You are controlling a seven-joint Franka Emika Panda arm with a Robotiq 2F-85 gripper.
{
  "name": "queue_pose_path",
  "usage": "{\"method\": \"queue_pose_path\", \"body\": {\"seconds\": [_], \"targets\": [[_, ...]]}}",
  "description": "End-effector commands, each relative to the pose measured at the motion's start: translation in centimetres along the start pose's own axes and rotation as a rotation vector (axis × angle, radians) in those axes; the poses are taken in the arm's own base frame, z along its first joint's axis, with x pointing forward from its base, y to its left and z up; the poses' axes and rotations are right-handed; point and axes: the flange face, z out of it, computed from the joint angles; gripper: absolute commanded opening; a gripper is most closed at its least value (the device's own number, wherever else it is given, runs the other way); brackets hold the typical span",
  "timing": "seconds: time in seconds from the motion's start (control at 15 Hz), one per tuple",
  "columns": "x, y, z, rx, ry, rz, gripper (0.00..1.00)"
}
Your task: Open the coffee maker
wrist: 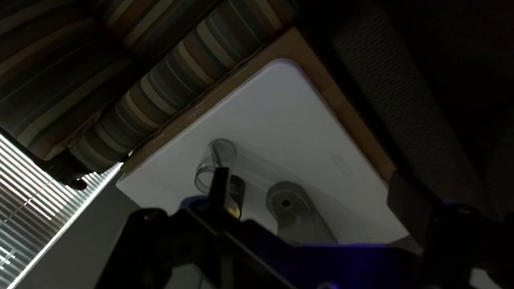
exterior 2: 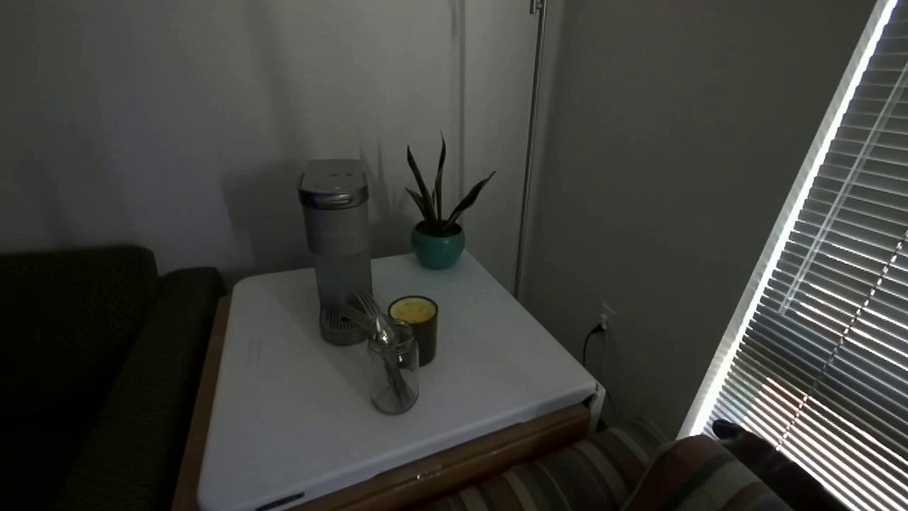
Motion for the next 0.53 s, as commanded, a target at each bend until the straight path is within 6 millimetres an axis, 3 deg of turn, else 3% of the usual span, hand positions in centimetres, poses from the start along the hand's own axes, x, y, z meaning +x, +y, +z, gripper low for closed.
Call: {"method": "queue_pose_path", "body": {"seconds": [0.0,0.27,0.47], "targets": [[2.9,1.7,2.4,0.029,0.077,0.113,1.00],[6.1,3.4,5.5,0.016,0.160,0.363,1.00],[8.2,3.6,8.1,0.031,0.232,0.507,1.00]]}}
